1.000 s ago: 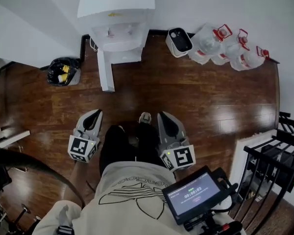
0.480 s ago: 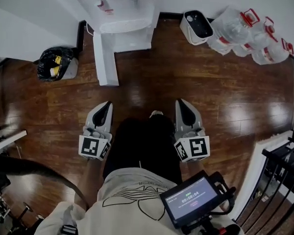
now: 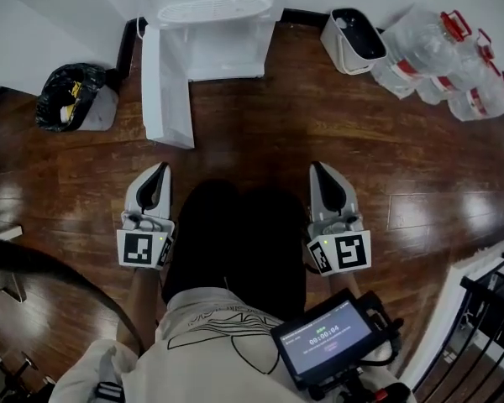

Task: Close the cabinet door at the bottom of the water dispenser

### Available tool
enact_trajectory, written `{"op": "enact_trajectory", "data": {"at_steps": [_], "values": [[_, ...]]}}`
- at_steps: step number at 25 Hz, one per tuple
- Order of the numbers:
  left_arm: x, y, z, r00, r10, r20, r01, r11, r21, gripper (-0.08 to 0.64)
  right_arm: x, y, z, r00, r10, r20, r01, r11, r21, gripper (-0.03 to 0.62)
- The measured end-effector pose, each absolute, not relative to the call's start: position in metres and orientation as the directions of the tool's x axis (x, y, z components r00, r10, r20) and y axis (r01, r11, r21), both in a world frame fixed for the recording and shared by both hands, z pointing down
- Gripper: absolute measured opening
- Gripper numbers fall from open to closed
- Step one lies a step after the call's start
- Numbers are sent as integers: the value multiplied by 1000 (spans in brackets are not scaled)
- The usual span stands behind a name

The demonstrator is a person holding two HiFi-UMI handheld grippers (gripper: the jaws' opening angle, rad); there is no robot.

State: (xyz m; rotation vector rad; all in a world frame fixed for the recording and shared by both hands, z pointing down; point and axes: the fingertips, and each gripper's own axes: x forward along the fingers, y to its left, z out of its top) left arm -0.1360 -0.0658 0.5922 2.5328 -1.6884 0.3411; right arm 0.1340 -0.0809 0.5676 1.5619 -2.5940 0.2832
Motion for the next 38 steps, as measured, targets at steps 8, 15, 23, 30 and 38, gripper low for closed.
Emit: {"op": "enact_trajectory", "data": {"at_steps": [8, 15, 23, 30, 38], "values": [[-164, -86, 659, 291, -908, 301, -947, -319, -47, 184, 148, -87, 610, -424, -894, 141, -904, 410, -117, 3], [-167, -109, 668, 250, -927, 280, -965, -264, -10, 278, 167, -76, 612, -398, -904, 157, -917, 387, -100, 3], [-169, -139, 667, 223, -957, 186, -974, -225, 13, 200, 184, -68, 623, -361, -915, 182, -933, 350, -86, 3], [-155, -145, 669, 242, -947, 212, -962, -263, -78, 218, 188, -66, 628, -332, -923, 194, -943, 323, -81, 3], [-93, -163, 669, 405, -894, 190, -900, -426, -89, 161, 205, -79, 649, -309, -912, 268, -951, 303, -67, 3]]}}
